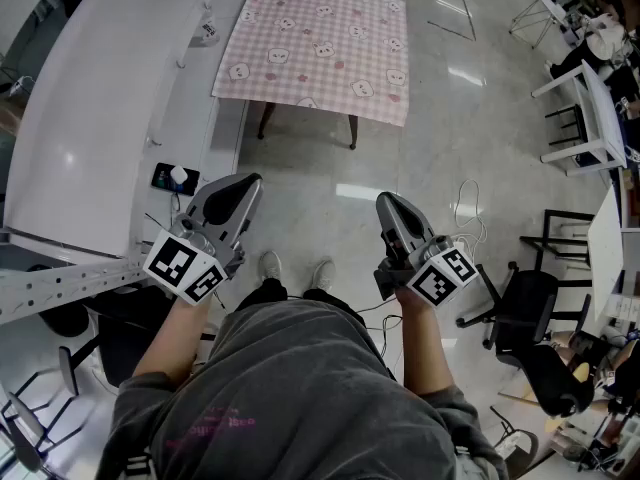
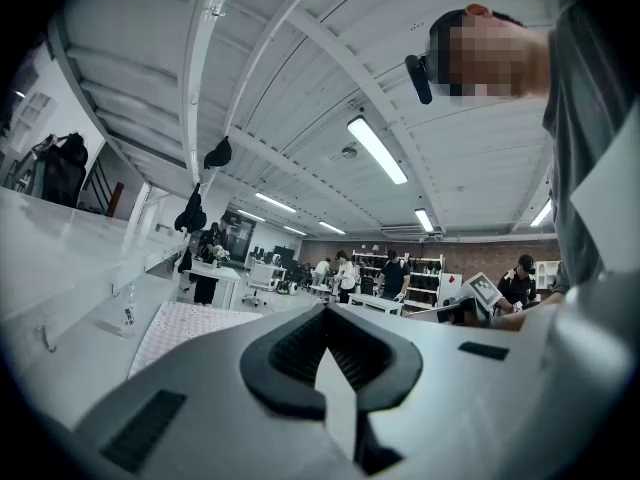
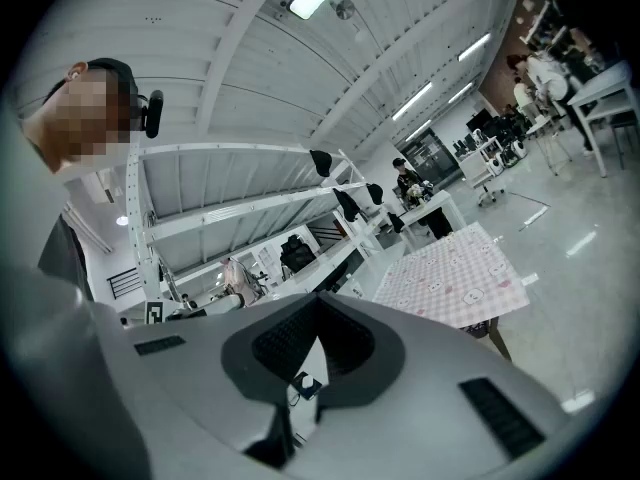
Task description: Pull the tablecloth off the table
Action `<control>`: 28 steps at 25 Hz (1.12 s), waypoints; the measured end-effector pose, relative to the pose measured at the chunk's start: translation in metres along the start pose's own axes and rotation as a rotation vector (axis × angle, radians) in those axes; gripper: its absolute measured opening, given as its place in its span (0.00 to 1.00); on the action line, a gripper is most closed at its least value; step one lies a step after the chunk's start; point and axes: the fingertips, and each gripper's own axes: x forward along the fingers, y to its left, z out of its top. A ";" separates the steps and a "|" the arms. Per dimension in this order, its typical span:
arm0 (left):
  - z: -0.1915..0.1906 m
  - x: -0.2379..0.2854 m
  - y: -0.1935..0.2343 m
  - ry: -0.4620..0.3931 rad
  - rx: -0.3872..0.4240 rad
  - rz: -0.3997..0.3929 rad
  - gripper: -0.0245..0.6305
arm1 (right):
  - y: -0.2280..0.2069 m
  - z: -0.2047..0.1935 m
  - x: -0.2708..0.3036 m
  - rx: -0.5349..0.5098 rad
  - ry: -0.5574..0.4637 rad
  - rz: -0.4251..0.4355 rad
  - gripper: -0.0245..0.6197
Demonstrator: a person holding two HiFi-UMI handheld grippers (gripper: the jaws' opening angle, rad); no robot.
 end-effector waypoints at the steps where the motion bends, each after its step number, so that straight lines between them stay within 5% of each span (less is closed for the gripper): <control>1: 0.000 0.000 0.000 0.001 0.000 0.000 0.03 | 0.000 0.000 0.000 0.000 0.001 0.001 0.04; 28: -0.014 0.040 -0.032 0.014 0.018 0.046 0.03 | -0.047 0.013 -0.025 0.008 0.009 0.057 0.04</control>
